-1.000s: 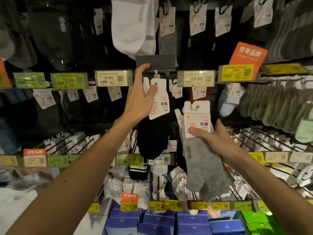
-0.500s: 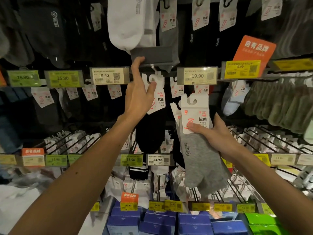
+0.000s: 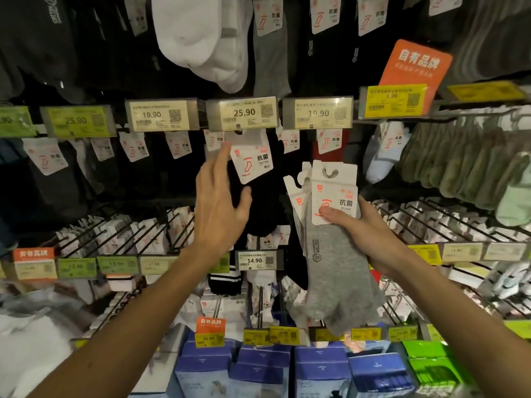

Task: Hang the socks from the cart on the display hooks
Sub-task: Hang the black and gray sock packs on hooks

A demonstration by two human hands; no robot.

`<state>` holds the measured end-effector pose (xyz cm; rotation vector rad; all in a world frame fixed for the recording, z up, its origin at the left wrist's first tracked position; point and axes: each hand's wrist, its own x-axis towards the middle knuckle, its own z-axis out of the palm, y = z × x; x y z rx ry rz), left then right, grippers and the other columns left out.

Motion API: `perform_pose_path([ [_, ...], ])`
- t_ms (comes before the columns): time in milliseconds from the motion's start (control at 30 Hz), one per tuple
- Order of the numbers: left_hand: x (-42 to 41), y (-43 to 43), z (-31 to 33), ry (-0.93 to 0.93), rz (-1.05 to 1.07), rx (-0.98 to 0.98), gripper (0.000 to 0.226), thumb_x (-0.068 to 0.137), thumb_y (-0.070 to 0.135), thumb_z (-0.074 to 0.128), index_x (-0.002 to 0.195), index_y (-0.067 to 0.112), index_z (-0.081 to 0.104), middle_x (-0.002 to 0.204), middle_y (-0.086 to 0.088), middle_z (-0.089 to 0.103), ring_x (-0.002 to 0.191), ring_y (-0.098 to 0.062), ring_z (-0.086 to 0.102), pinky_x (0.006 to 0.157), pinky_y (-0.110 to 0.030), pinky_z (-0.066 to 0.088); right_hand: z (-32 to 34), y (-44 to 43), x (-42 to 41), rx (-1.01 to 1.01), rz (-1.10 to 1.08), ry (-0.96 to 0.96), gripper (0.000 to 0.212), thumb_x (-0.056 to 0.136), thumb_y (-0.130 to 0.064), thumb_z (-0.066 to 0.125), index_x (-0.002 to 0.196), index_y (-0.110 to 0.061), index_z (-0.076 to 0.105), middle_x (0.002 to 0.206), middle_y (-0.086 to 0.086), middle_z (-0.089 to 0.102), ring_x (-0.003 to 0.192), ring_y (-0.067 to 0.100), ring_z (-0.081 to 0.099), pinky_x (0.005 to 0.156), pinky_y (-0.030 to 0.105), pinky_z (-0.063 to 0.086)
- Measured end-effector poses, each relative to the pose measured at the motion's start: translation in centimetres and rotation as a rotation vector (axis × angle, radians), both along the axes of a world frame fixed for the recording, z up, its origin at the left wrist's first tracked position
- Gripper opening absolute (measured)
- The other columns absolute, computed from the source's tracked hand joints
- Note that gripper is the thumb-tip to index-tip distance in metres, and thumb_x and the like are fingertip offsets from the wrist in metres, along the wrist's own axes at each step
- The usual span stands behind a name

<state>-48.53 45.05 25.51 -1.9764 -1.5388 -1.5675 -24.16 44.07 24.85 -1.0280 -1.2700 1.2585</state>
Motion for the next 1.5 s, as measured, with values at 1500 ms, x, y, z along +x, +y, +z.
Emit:
perform_pose_path([
  [1500,5.1,-10.5,19.5,-0.601,-0.625,-0.300,0.023,0.086,0.047,0.073,0.102,0.031,0.068,0.100,0.013,0.076,0.094,-0.003,0.071,0.090,-0.033,0.056,19.0,-7.8,-4.4,0.450,-0.156,-0.005,0.061,0.064,-0.040,0.085,0.115,-0.018,0.060,0.088,-0.015,0.077,0.080,-0.004,0.072,0.058,0.010,0.052],
])
